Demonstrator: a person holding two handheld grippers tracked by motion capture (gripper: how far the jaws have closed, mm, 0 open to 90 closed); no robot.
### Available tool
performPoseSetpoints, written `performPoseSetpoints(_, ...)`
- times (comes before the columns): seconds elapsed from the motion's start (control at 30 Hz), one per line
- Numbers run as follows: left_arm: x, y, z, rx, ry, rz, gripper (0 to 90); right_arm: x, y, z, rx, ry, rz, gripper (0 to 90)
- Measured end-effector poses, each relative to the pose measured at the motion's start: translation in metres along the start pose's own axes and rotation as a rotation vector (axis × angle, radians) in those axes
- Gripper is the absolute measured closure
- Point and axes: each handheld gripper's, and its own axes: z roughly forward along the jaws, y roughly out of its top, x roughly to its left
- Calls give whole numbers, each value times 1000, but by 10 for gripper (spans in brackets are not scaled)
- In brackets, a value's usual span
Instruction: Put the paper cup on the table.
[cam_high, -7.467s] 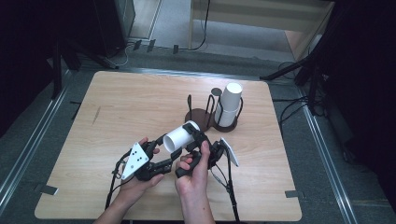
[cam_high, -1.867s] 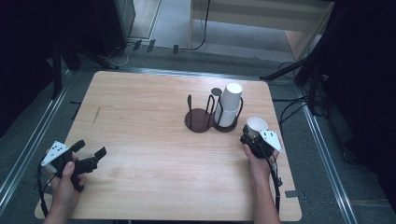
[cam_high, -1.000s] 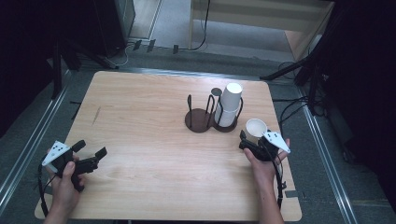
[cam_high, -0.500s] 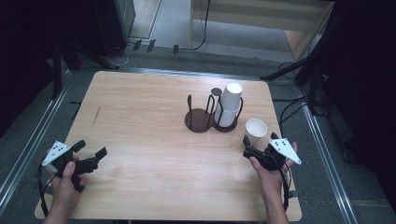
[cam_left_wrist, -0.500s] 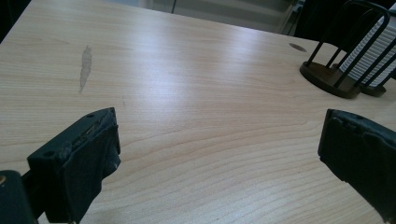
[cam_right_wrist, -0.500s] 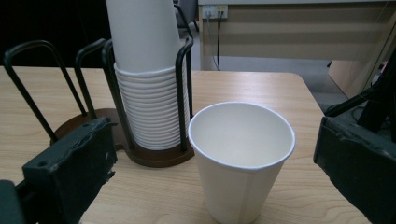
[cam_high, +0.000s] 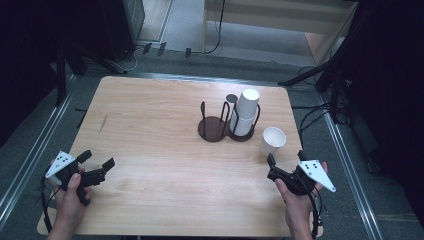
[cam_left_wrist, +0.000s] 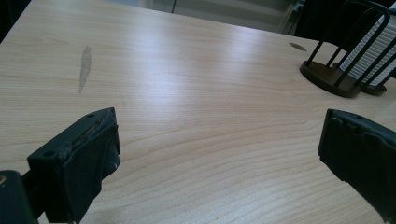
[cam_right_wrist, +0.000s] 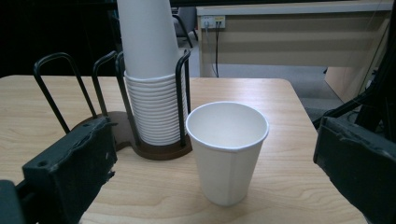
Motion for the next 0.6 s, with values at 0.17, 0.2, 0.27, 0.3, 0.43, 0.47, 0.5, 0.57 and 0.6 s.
performPoseSetpoints(0.17,0,0,0,0,0,2,0,-6,-5,-10,-7,-13,6,0)
performPoseSetpoints(0.2,0,0,0,-1,1,1,0,-7,-6,-11,-8,-16,9,0)
performPoseSetpoints(0.27,0,0,0,1,1,3,0,-10,-8,-14,-6,-23,12,0)
performPoseSetpoints(0.3,0,0,0,2,1,4,0,-11,-9,-16,-4,-26,16,0)
performPoseSetpoints(0.43,-1,0,0,3,0,5,0,-16,-14,-22,4,-37,12,0)
performPoseSetpoints(0.47,-1,0,0,2,0,4,0,-18,-16,-23,7,-40,11,0)
performPoseSetpoints(0.5,-1,0,0,2,0,4,0,-19,-17,-24,9,-43,10,0)
performPoseSetpoints(0.57,-1,0,0,3,0,4,0,-24,-22,-27,20,-48,27,0)
performPoseSetpoints(0.6,-1,0,0,2,0,4,0,-24,-22,-27,20,-48,27,0)
